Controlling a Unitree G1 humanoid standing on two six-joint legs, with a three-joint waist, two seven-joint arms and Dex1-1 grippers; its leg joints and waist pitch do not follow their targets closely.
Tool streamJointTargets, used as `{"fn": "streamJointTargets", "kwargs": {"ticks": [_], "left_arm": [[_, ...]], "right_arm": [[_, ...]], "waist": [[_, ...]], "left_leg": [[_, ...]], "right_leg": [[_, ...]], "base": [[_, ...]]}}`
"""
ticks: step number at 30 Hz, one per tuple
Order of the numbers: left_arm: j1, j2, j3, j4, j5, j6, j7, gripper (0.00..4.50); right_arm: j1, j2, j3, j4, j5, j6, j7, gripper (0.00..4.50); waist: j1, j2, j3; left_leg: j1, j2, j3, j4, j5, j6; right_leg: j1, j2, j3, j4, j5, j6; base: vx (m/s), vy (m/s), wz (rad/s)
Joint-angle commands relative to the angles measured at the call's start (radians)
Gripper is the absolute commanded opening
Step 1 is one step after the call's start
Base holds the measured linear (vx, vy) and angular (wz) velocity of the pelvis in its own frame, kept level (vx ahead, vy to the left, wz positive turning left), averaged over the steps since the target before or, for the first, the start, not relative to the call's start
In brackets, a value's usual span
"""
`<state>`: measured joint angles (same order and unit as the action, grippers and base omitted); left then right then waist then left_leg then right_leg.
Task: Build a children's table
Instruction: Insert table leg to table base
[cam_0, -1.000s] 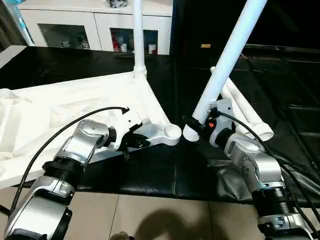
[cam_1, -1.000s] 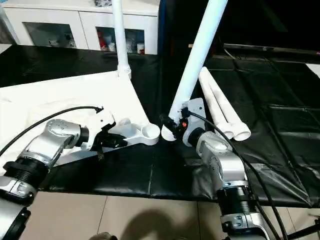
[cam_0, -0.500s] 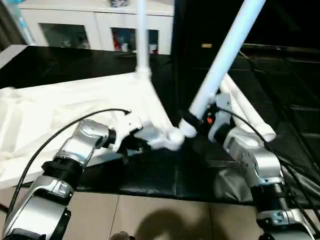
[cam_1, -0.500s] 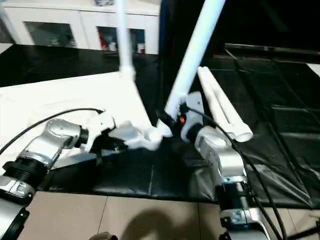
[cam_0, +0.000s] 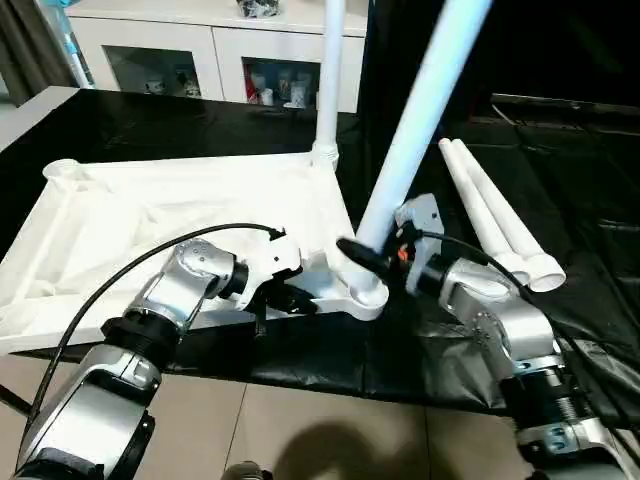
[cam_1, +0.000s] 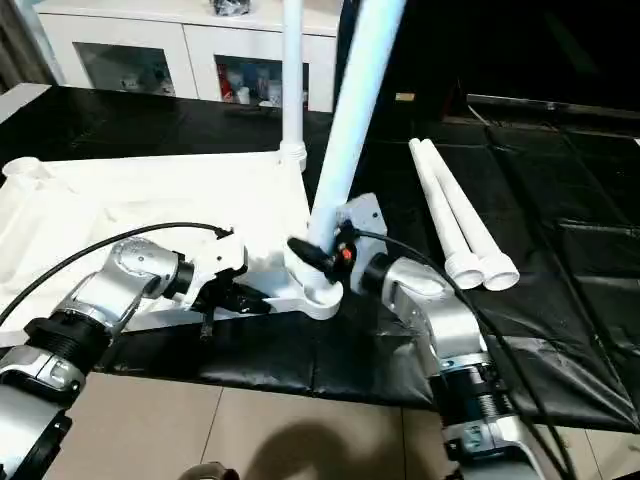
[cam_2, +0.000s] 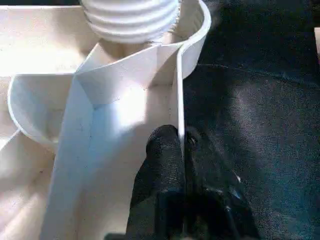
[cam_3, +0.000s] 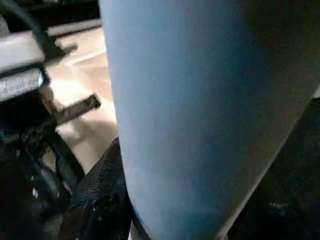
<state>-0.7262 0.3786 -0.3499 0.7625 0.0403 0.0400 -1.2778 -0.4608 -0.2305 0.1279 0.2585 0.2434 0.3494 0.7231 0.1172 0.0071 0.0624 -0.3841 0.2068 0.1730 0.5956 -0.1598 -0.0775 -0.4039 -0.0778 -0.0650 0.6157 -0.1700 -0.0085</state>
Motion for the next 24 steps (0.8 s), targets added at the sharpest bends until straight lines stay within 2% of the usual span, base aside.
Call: {"fn": "streamJointTargets", "kwargs": {"ticks": [1,2,10,17,19,20,21,22,24], "left_arm": [[-0.019,-0.003,-0.016,0.021,0.021,-0.018,-0.012,0.0],[-0.022,-0.002,-0.013,0.028,0.021,-0.017,-0.007,0.0],[-0.038,-0.005,0.008,0.067,0.013,-0.012,0.005,0.0],[-0.06,-0.012,0.017,0.104,0.011,-0.029,0.004,0.0],[-0.062,-0.013,0.017,0.107,0.01,-0.032,0.002,0.0],[-0.064,-0.013,0.017,0.107,0.007,-0.035,-0.006,0.0],[-0.064,-0.013,0.017,0.107,0.007,-0.035,-0.006,0.0],[-0.065,-0.013,0.017,0.108,0.007,-0.04,-0.01,0.0],[-0.069,-0.013,0.016,0.112,0.01,-0.047,-0.007,0.0]], "right_arm": [[0.015,-0.012,0.003,0.011,-0.008,0.018,0.004,1.93],[0.016,-0.014,0.002,0.009,-0.005,0.021,0.007,1.93],[0.038,-0.029,-0.003,-0.026,0.01,0.048,0.02,1.93],[0.056,-0.038,-0.007,-0.042,0.017,0.062,0.027,1.93],[0.053,-0.03,-0.011,-0.023,0.019,0.058,0.027,1.93],[0.04,-0.022,-0.013,0.011,0.014,0.042,0.024,1.93],[0.04,-0.022,-0.013,0.011,0.014,0.042,0.024,1.93],[0.027,-0.015,-0.013,0.048,0.008,0.024,0.019,1.93],[0.01,-0.005,-0.015,0.087,0.006,0.013,0.017,1.93]], "waist": [[-0.003,-0.011,-0.077],[-0.004,-0.013,-0.076],[-0.008,-0.015,-0.073],[-0.007,-0.014,-0.074],[-0.007,-0.014,-0.075],[-0.006,-0.006,-0.075],[-0.008,-0.009,-0.075],[-0.007,-0.007,-0.075],[-0.011,-0.009,-0.072]], "left_leg": [[0.022,0.02,-0.002,-0.073,-0.222,-0.001],[0.022,0.02,-0.001,-0.074,-0.23,-0.001],[0.025,0.021,-0.006,-0.078,-0.286,-0.015],[0.026,0.02,-0.005,-0.078,-0.292,-0.016],[0.025,0.021,-0.006,-0.078,-0.28,-0.014],[0.025,0.021,-0.006,-0.077,-0.279,-0.016],[0.024,0.02,-0.005,-0.077,-0.283,-0.016],[0.025,0.02,-0.006,-0.078,-0.292,-0.018],[0.023,0.019,-0.007,-0.079,-0.309,-0.021]], "right_leg": [[0.044,-0.068,0.043,-0.075,-0.282,-0.166],[0.043,-0.067,0.043,-0.078,-0.296,-0.164],[0.041,-0.069,0.042,-0.087,-0.371,-0.145],[0.038,-0.068,0.042,-0.09,-0.38,-0.146],[0.04,-0.069,0.043,-0.086,-0.352,-0.155],[0.04,-0.069,0.043,-0.084,-0.341,-0.16],[0.039,-0.068,0.042,-0.085,-0.339,-0.162],[0.04,-0.069,0.042,-0.086,-0.346,-0.164],[0.041,-0.069,0.04,-0.089,-0.374,-0.162]], "base": [[0.0,0.0,0.0],[0.0,0.0,0.0],[0.0,0.0,0.0],[0.0,0.0,0.0],[0.0,0.0,0.0],[0.0,0.0,0.0],[0.0,0.0,0.0],[0.0,0.0,0.0],[0.0,0.0,0.0]]}}
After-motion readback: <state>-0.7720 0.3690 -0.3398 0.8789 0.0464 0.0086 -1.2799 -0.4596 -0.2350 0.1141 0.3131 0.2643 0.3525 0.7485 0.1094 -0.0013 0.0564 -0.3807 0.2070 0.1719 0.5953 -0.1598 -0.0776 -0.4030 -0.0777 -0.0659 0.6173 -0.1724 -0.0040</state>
